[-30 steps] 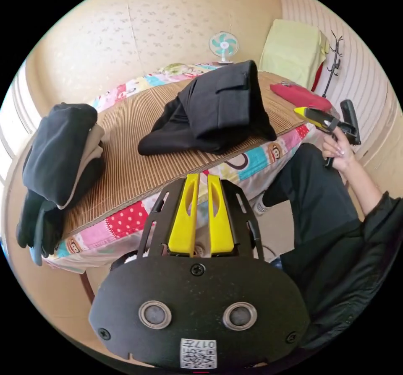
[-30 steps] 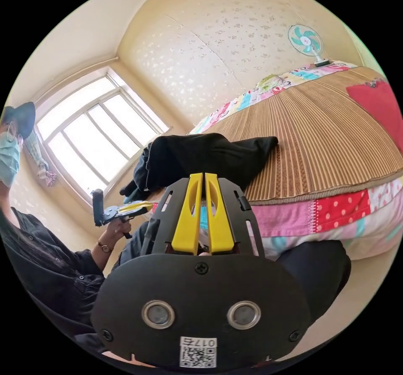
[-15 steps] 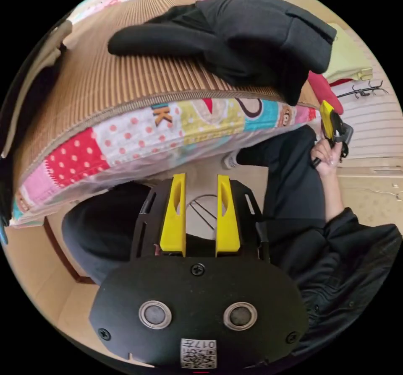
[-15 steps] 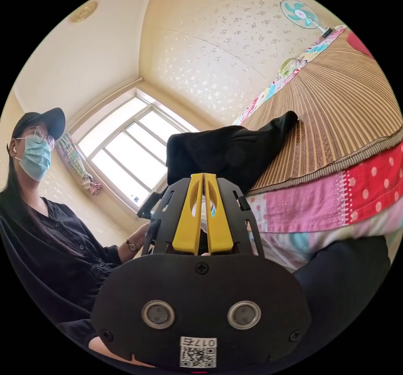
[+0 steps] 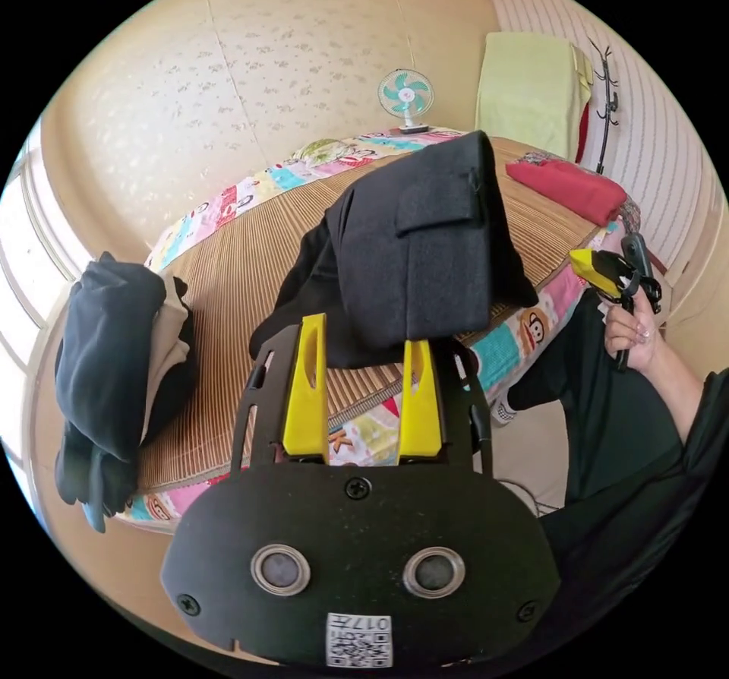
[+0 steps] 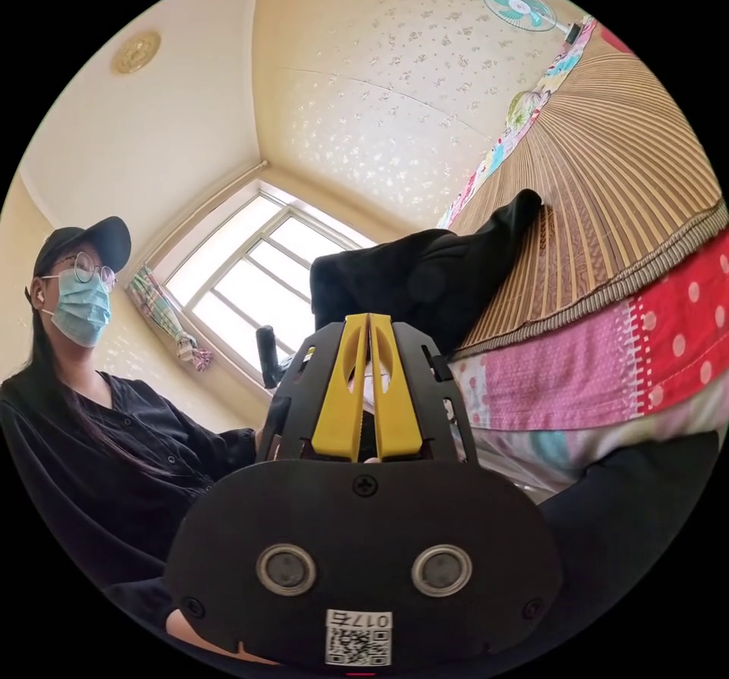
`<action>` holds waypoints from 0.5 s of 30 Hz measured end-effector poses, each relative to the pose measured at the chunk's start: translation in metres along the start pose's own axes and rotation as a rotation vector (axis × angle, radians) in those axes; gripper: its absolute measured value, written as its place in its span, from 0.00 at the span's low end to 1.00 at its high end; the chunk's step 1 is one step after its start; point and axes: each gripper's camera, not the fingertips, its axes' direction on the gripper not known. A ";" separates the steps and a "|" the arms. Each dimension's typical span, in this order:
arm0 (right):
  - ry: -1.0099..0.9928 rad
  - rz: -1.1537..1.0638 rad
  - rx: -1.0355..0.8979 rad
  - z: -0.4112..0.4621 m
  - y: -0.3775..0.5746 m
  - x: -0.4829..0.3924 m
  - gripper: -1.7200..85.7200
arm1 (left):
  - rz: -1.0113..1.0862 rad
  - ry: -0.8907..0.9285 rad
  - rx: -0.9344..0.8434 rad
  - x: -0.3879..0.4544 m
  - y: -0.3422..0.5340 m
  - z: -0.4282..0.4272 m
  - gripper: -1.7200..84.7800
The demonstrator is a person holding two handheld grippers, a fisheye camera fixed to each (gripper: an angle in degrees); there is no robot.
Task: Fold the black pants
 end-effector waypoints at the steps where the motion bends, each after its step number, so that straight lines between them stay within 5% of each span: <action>1: -0.013 0.005 0.011 -0.001 -0.002 0.000 0.02 | -0.033 0.003 0.054 -0.001 0.008 -0.004 0.13; 5: -0.025 0.012 0.030 0.000 -0.009 -0.005 0.02 | -0.297 0.211 0.228 -0.043 0.039 -0.021 0.06; 10: -0.041 0.018 0.057 0.002 -0.015 -0.017 0.03 | -0.736 0.780 0.469 -0.117 0.097 -0.020 0.05; 15: -0.030 0.025 0.078 0.005 -0.017 -0.034 0.05 | -0.614 0.815 0.672 -0.118 0.120 -0.084 0.06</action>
